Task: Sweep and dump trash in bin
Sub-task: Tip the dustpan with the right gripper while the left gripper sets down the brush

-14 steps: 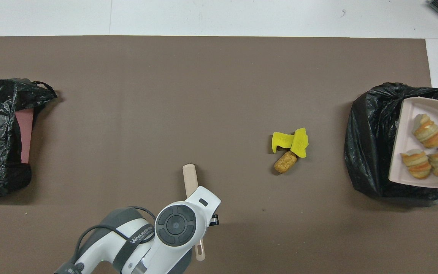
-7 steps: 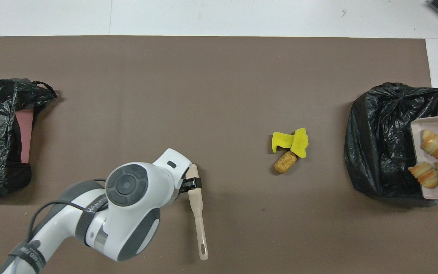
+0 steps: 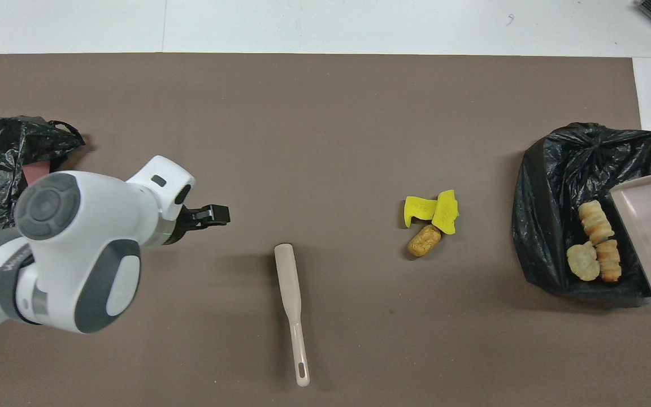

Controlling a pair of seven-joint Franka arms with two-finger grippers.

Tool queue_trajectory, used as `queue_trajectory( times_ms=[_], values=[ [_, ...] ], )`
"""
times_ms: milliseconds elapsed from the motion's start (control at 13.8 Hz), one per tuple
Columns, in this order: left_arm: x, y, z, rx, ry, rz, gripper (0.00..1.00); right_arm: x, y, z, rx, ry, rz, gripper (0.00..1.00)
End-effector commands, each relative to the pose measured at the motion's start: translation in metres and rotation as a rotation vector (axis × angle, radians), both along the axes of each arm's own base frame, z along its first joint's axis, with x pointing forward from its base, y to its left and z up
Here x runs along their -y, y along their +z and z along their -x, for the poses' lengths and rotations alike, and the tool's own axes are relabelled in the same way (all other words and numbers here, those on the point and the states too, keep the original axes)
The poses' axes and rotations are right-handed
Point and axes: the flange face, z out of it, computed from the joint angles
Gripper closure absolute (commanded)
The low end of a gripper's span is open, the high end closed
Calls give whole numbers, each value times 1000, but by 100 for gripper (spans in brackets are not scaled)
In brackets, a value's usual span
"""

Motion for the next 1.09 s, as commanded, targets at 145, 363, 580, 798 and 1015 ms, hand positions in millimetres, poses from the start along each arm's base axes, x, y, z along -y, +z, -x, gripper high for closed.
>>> queue_trajectory(
  times_ms=[145,363,580,798,1015],
  values=[
    [-67,50,-37,-23,-104,-20,0,2,66,37,3,-98,11,100],
    [-110,83,-50,-29,-167,-28,0,-10,87,51,111,-284,-128,100],
    [-139,111,-55,2,-239,-91,0,-44,81,54,281,-518,-247,100],
    [-151,137,-64,-20,-232,-102,0,-133,68,43,455,-751,-348,100],
    [-152,156,-76,-41,-241,-126,0,-235,54,37,608,-1062,-409,100]
  ],
)
